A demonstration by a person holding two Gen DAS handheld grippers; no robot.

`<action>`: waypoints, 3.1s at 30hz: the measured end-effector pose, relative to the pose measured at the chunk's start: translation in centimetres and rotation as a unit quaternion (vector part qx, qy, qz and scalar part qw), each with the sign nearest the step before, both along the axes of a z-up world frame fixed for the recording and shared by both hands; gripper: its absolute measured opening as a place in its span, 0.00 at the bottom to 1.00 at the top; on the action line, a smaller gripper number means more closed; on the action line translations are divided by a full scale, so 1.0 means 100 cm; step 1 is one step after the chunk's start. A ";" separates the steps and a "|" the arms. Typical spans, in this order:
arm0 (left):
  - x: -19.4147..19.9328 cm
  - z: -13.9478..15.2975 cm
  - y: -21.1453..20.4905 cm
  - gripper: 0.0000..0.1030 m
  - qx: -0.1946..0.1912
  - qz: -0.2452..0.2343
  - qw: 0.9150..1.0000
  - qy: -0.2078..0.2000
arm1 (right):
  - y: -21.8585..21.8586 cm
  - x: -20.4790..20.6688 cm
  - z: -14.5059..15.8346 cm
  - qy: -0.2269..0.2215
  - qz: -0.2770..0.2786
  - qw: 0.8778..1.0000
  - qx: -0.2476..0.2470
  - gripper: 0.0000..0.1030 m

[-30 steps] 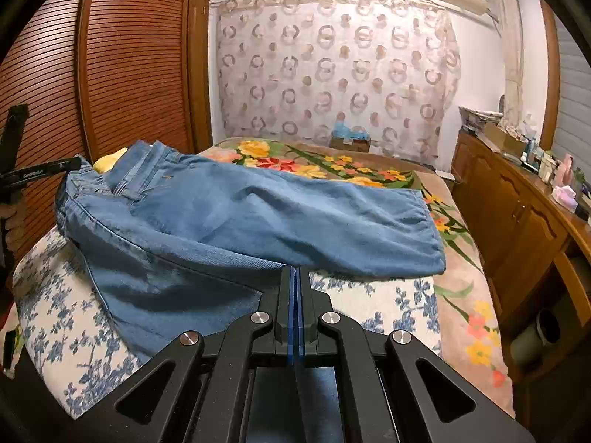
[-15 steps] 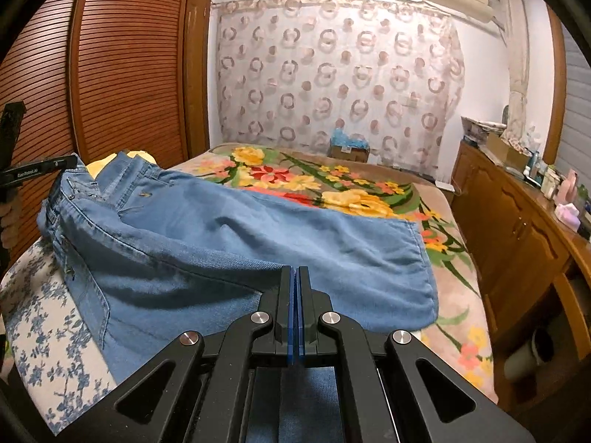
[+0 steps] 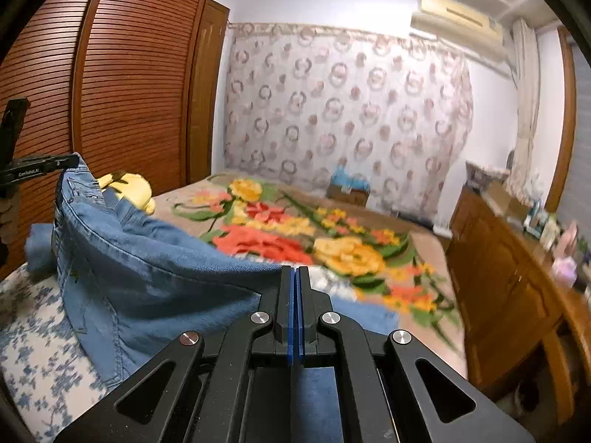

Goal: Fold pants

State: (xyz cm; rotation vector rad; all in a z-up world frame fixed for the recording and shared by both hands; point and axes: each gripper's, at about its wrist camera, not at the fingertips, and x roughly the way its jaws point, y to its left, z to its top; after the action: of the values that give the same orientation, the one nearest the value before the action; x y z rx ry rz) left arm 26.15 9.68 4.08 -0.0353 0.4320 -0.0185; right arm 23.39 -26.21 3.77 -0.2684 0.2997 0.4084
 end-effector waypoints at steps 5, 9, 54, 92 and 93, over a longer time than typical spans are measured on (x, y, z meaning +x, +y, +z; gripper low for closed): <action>0.027 0.003 0.009 0.08 0.003 0.010 1.000 0.001 | 0.016 0.025 -0.006 -0.019 -0.002 1.000 -0.014 0.01; 0.046 -0.006 0.013 0.08 0.003 0.015 1.000 0.013 | 0.031 0.054 -0.021 -0.014 -0.007 1.000 -0.027 0.01; 0.047 -0.092 -0.062 0.77 -0.010 -0.096 0.988 0.124 | 0.024 0.109 -0.048 0.139 -0.054 0.989 -0.006 0.37; 0.042 -0.131 -0.098 0.78 0.027 -0.140 0.975 0.170 | -0.014 0.164 -0.009 0.093 -0.152 0.977 -0.121 0.01; 0.041 -0.131 -0.098 0.78 0.027 -0.140 0.975 0.169 | -0.016 0.173 -0.014 0.097 -0.161 0.975 -0.121 0.01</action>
State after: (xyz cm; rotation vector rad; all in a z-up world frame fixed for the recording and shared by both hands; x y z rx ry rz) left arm 30.24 -0.11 -9.04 0.0782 0.7762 -0.2818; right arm 40.68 -27.77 2.41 -0.4120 0.5778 0.0759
